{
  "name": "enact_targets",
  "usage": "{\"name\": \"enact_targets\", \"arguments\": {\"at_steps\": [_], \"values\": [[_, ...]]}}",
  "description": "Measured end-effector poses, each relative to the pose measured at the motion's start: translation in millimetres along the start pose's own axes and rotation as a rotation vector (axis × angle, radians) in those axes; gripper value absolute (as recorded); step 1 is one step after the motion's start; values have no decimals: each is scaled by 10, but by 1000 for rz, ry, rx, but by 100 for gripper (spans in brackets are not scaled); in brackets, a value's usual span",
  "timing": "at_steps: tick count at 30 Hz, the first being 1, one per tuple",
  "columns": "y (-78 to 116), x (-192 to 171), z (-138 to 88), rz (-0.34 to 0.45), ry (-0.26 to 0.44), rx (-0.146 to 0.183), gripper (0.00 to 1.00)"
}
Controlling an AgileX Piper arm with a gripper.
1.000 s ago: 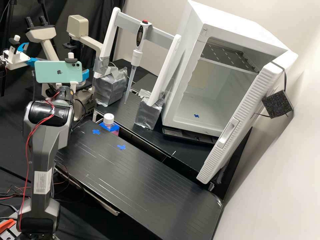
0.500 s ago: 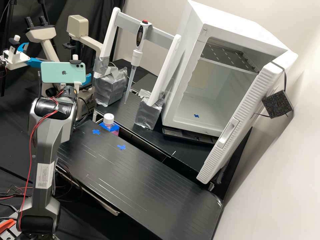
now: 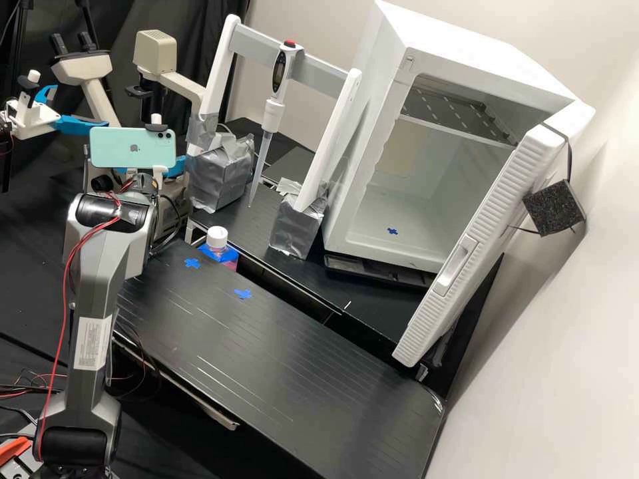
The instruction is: Move the petri dish to the bench
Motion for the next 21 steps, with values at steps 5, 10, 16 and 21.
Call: {"name": "enact_targets", "arguments": {"at_steps": [5, 10, 16, 21], "values": [[-2, 0, 2, -2, -2, 28, 0], [-2, 0, 2, -2, -2, 51, 0], [-2, 0, 2, -2, -2, 51, 0], [-2, 0, 1, -2, -2, 51, 0]]}}
